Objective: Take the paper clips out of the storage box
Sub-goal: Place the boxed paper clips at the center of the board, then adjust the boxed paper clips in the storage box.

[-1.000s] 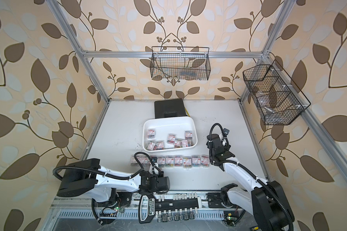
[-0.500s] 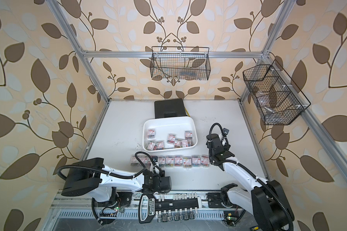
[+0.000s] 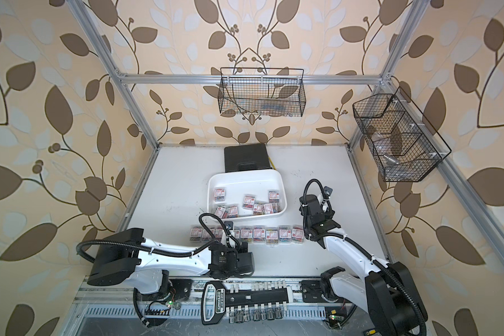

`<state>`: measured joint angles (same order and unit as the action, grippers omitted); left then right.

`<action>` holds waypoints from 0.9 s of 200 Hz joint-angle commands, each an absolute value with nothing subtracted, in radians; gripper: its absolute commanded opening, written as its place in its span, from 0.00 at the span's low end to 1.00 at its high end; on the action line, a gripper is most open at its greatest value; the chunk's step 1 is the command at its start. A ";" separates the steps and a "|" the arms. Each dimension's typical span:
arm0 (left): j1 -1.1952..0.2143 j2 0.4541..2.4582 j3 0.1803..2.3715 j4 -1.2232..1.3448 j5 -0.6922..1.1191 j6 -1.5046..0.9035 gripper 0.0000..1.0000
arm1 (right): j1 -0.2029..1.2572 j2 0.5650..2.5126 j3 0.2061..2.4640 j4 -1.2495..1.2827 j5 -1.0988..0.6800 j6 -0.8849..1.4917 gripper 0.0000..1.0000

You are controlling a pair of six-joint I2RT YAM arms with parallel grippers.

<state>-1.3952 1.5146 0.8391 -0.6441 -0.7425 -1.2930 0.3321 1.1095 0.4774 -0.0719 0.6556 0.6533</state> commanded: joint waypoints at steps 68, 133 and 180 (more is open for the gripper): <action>-1.396 1.422 1.203 -0.932 -1.071 -1.202 0.99 | 0.284 1.124 0.512 -0.032 0.691 0.674 0.94; -1.248 1.550 1.257 -0.885 -1.270 -1.158 0.99 | 0.163 1.251 0.610 0.106 0.621 0.619 0.95; -1.069 1.557 1.224 -0.698 -0.997 -0.899 0.99 | 0.160 1.425 0.726 0.143 0.571 0.603 0.93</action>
<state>-1.1351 1.5967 1.2346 -0.8040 -1.1400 -1.0775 0.1623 1.3674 0.6987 0.0967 0.6079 0.6273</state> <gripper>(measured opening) 0.988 0.936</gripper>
